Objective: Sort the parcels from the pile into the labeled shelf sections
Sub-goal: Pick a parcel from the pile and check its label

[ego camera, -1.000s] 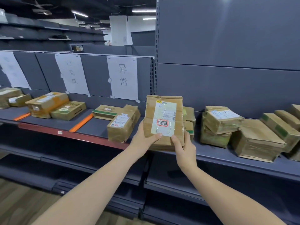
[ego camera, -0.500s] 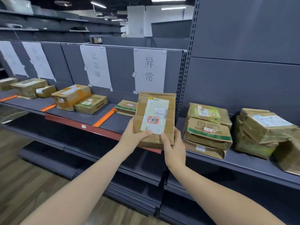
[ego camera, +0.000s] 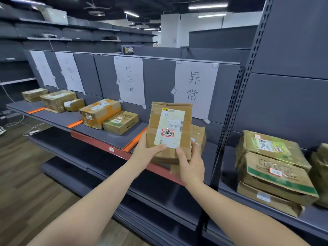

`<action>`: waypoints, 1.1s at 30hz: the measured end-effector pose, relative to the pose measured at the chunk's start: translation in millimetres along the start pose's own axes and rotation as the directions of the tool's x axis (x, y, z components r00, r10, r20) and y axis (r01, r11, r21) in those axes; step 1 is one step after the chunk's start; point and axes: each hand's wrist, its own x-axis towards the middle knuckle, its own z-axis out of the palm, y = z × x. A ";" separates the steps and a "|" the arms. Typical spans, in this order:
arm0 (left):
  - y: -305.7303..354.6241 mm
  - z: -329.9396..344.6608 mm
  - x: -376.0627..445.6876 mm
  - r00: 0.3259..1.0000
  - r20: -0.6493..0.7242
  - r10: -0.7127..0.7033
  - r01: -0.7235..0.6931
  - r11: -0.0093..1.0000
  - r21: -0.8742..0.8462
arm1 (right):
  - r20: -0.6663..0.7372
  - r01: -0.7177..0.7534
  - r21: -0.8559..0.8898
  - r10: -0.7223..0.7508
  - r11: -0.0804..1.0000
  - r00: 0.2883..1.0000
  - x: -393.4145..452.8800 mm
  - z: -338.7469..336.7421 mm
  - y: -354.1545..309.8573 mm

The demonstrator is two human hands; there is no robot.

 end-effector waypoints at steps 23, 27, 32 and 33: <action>-33.7 -196.0 84.9 0.988 0.112 -0.111 0.100 0.990 0.099 | -0.046 -0.059 0.098 0.064 0.993 0.997 9.4 197.8 -52.4; -38.3 -229.8 91.3 0.983 0.131 -0.131 0.115 0.985 0.128 | -0.059 -0.091 0.091 0.096 0.992 0.994 2.4 230.6 -62.9; -44.3 -257.6 105.0 0.978 0.145 -0.149 0.129 0.982 0.135 | -0.071 -0.105 0.059 0.109 0.993 0.992 6.1 258.3 -69.1; -45.6 -261.3 108.2 0.979 0.147 -0.144 0.127 0.984 0.122 | -0.070 -0.107 0.052 0.110 0.993 0.991 8.3 262.6 -69.1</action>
